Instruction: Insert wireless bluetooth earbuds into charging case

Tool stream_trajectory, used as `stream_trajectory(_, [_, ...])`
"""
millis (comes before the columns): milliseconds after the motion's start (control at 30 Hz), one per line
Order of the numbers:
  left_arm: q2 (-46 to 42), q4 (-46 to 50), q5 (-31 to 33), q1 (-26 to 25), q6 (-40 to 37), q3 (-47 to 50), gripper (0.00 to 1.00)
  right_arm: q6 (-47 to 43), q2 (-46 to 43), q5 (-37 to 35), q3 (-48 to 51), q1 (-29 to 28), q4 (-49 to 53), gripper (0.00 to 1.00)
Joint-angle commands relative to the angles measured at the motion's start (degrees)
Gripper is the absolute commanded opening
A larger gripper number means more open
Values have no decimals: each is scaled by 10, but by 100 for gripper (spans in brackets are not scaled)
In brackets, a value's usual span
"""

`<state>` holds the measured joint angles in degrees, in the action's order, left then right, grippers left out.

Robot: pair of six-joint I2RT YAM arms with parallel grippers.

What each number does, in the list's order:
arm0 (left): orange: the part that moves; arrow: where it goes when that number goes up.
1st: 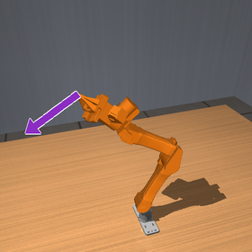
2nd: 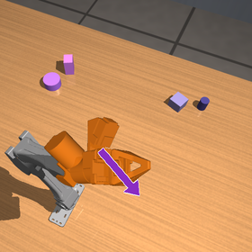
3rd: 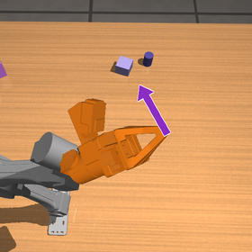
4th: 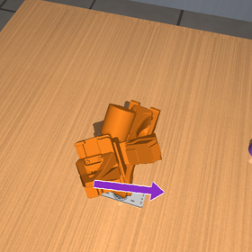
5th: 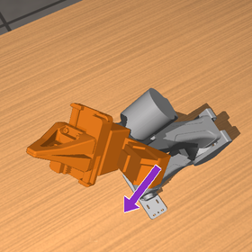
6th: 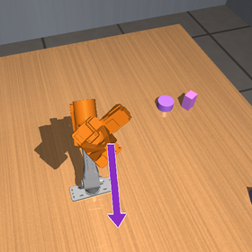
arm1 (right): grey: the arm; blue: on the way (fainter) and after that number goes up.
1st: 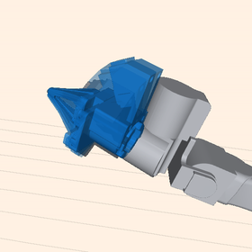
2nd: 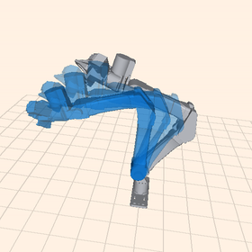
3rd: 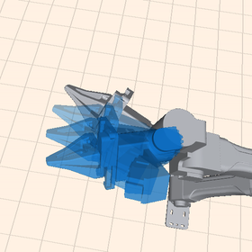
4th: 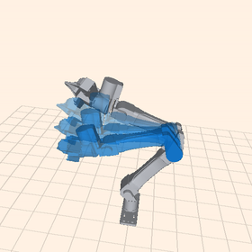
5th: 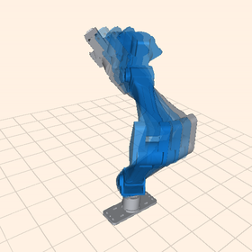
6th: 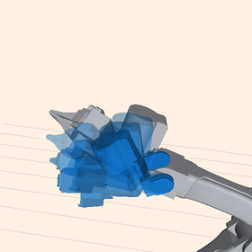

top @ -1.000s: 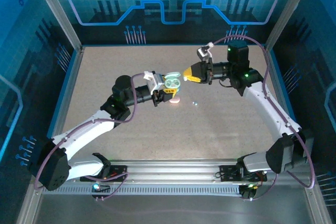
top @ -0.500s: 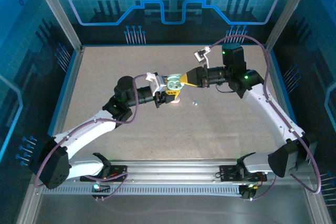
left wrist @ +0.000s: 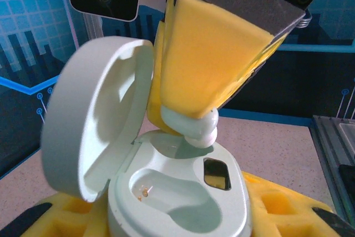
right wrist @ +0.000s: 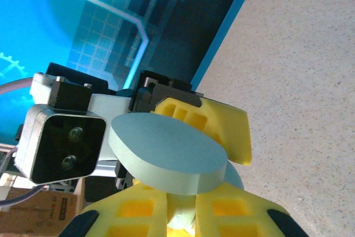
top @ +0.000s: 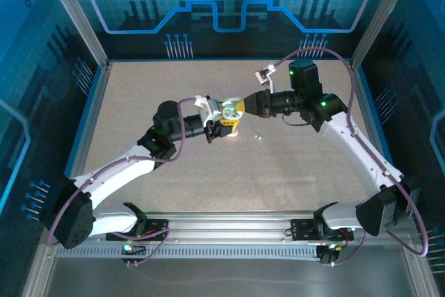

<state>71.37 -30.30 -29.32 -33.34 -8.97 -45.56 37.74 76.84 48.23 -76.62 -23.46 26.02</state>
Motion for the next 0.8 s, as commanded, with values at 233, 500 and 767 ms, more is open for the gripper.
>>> stream_trajectory(233, [8,-42,-21,-9,17,-13,27,-66,-28,-148,-21,-51,31,18])
stream_trajectory(500, [11,-64,-21,-9,38,-10,27,-113,-26,-201,-45,-68,86,23])
stream_trajectory(767, [13,-67,-20,-10,42,-9,27,-133,-27,-231,-62,-76,114,28])
